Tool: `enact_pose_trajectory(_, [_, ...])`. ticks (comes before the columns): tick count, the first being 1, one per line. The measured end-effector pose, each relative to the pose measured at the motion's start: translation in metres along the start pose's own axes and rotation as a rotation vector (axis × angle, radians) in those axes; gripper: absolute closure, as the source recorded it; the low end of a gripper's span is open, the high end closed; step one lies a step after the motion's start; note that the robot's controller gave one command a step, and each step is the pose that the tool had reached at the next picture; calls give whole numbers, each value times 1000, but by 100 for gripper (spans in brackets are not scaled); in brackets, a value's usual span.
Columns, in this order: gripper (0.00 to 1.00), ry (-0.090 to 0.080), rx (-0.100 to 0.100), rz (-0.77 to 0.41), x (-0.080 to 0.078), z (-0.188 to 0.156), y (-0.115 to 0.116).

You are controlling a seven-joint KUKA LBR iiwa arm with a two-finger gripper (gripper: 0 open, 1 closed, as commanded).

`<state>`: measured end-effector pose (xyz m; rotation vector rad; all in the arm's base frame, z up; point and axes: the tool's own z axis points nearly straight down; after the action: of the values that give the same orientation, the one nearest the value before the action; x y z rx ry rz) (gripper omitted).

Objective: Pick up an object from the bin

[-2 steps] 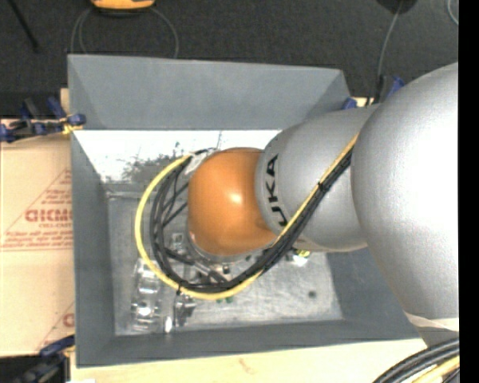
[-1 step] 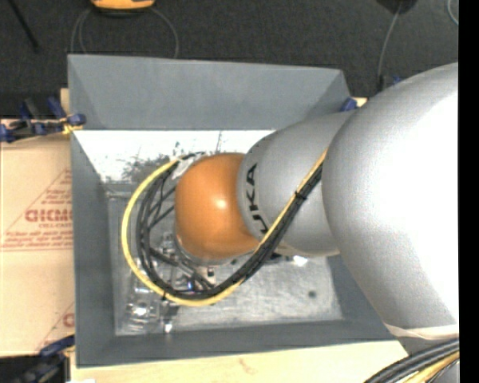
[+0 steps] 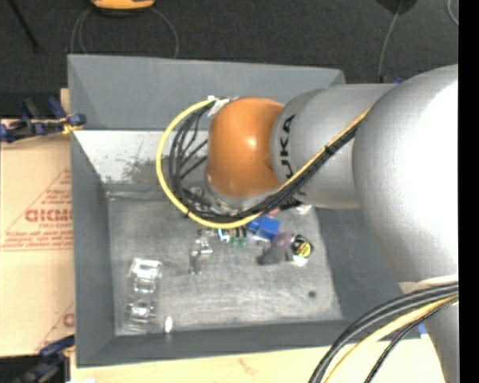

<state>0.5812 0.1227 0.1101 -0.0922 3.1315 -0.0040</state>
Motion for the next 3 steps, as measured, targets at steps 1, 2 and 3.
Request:
enact_pose_trajectory(1, [0, 2, 1, -135, -37, 8, -90])
enact_pose_trajectory(2, [0, 4, 2, -140, -13, -23, -173])
enact_pose_trajectory(3, [0, -27, -1, -220, -53, 10, -143])
